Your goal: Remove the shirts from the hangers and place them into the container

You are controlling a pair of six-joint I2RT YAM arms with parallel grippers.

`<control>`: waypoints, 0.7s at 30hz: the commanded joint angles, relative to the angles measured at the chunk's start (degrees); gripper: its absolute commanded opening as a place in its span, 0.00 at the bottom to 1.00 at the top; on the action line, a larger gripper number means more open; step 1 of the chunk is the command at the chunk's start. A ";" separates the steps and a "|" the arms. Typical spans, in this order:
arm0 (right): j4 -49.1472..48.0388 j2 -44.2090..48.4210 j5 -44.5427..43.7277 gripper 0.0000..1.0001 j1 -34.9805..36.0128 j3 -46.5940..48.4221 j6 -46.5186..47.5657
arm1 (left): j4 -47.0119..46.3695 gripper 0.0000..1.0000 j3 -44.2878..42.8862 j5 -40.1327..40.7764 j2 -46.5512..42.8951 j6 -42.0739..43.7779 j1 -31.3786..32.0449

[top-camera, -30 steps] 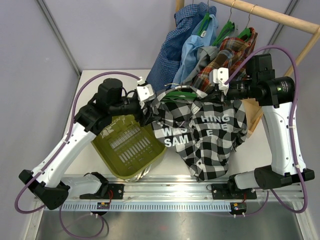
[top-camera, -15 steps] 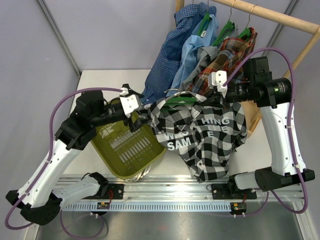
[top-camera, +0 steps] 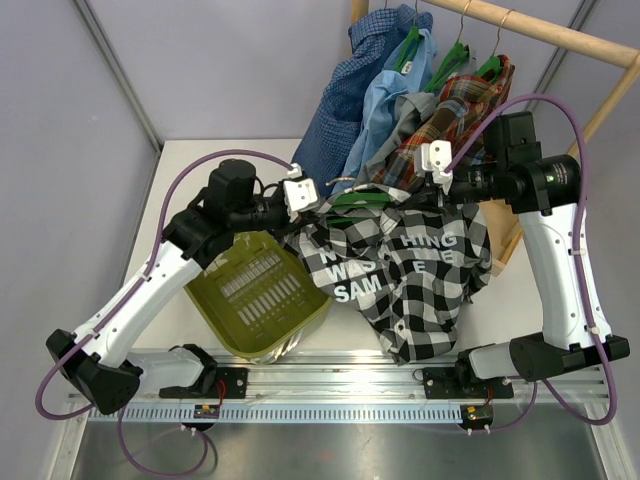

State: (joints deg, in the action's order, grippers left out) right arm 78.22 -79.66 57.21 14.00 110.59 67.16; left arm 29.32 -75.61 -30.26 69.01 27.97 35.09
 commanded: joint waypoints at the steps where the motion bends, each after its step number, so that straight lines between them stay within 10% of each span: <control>1: 10.92 1.87 3.88 0.00 0.77 0.25 -2.29 | -4.80 0.00 -2.00 -1.46 0.07 -2.30 -0.20; 5: 3.36 2.40 0.11 0.14 0.77 -0.37 -13.87 | -6.03 0.00 0.38 -3.23 -1.94 -8.52 -0.20; 14: -11.41 3.89 -13.51 0.99 0.77 5.51 -42.18 | -8.13 0.00 4.07 -1.29 -5.73 -39.53 -0.29; 21: -15.89 7.40 -12.83 0.98 0.77 4.23 -58.61 | -13.50 0.00 6.79 -5.24 -7.84 -54.85 -0.20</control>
State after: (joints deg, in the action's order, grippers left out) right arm 65.93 -75.26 44.45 14.33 115.87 20.56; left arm 25.56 -68.40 -33.67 63.37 -14.46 35.24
